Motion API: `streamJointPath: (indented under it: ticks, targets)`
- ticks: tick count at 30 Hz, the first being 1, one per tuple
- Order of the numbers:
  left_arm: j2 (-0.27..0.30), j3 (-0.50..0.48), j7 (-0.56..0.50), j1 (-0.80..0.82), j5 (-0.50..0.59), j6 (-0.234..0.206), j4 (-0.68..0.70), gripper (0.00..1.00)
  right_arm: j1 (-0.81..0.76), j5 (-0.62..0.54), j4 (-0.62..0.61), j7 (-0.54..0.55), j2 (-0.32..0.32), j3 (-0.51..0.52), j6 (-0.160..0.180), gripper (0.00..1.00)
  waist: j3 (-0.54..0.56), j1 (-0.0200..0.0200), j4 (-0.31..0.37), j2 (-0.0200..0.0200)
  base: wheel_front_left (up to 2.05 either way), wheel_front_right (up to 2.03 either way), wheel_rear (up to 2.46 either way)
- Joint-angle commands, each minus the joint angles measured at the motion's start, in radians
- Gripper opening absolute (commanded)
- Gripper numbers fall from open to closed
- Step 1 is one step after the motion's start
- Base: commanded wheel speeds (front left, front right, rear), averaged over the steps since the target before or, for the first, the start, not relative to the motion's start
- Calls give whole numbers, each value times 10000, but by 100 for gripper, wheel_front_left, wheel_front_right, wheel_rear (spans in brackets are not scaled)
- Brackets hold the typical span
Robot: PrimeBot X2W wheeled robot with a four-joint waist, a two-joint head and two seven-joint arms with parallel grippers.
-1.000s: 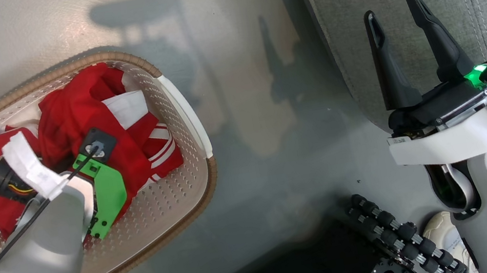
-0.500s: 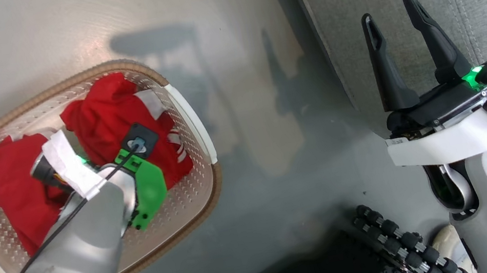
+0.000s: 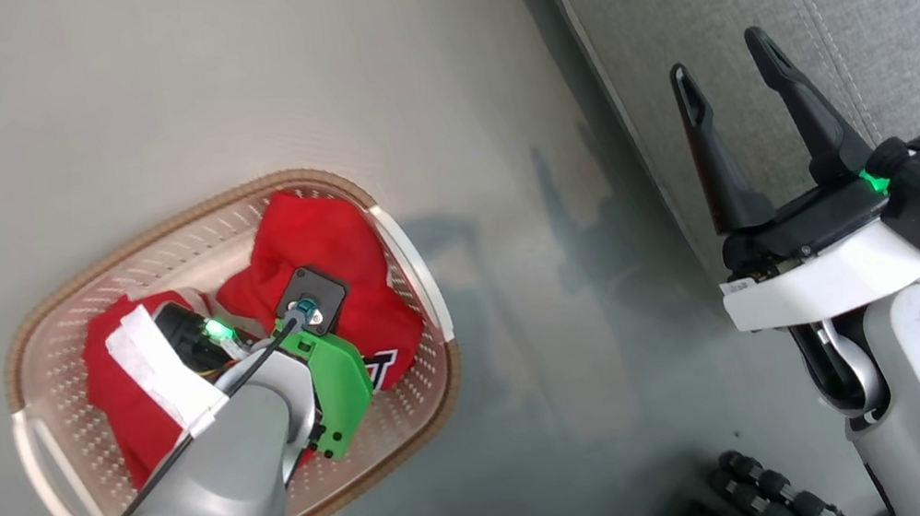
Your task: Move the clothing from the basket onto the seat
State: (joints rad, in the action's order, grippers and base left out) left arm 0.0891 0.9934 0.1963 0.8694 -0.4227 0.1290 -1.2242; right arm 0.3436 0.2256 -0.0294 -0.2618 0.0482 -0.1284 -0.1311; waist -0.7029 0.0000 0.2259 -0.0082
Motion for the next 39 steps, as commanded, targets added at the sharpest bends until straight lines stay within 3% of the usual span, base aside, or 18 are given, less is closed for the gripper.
streamJointPath:
  ticks: [1, 15, 26, 39]
  targets:
    - [-31, 49, 131, -185, -164, 23, 119, 0, -134, -112, 86, -49, 40, 38, 6, 100, 798, 0, -538, 82, 0, 0, 0]
    - [32, 247, 697, -753, -1391, 26, 1285, 0, -631, -264, 716, -49, 40, 60, 6, 100, 2603, 0, -1458, 82, 0, 0, 0]
    - [589, -1274, 696, -1617, -906, -69, 3594, 0, -1157, -294, 1099, -49, 38, 55, 6, 100, 3906, 0, -2038, 82, 0, 0, 0]
    - [668, -3043, 699, -2821, -65, -200, 5934, 0, -1848, -195, 1438, -49, 42, -29, 6, 100, 5323, 0, -2393, 82, 0, 0, 0]
